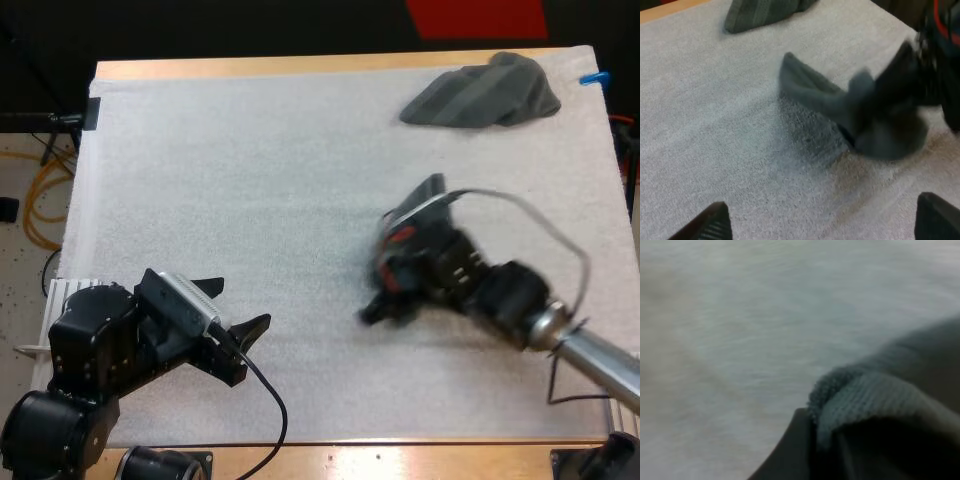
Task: Pick towel from pile fold and stack
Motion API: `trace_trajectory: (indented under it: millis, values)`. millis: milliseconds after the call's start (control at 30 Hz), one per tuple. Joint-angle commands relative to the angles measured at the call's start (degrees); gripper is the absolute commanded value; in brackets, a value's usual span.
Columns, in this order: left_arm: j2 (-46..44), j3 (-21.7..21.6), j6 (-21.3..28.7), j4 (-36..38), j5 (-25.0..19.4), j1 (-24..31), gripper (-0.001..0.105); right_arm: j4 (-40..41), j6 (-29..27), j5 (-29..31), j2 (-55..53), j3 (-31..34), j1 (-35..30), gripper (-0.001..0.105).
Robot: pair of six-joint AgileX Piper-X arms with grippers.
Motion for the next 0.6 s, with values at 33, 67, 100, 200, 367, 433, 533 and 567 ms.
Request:
trace_trajectory:
  millis: [33, 67, 100, 200, 367, 433, 533, 567]
  values:
    - [-0.28, -0.27, -0.11, -0.29, -0.19, -0.29, 0.072, -3.6, 1.09, -2.89, 0.61, -0.43, 4.28, 0.0]
    - [-0.28, -0.27, -0.11, -0.29, -0.19, -0.29, 0.072, -4.8, 1.1, -2.93, 1.11, -0.43, 6.6, 0.0]
    - [-0.28, -0.27, -0.11, -0.29, -0.19, -0.29, 0.072, -5.34, 1.08, -2.94, 1.29, -0.43, 7.44, 0.0]
    - [-0.28, -0.27, -0.11, -0.29, -0.19, -0.29, 0.072, -6.93, 1.27, -2.87, 2.66, -0.43, 11.98, 0.0]
    - [-0.28, -0.27, -0.11, -0.29, -0.19, -0.29, 0.072, -7.02, 1.26, -3.24, 3.71, -0.43, 14.93, 0.023]
    - [-0.28, -0.27, -0.11, -0.29, -0.19, -0.29, 0.072, -7.02, 1.26, -4.07, 3.71, -0.54, 14.9, 0.046]
    - [-0.28, -0.27, -0.11, -0.29, -0.19, -0.29, 0.072, -5.96, 0.64, -4.06, 3.71, -1.55, 14.43, 0.079]
    - [-0.28, -0.27, -0.11, -0.29, -0.19, -0.29, 0.072, -4.99, -0.53, -3.87, 3.71, -2.15, 14.47, 0.083]
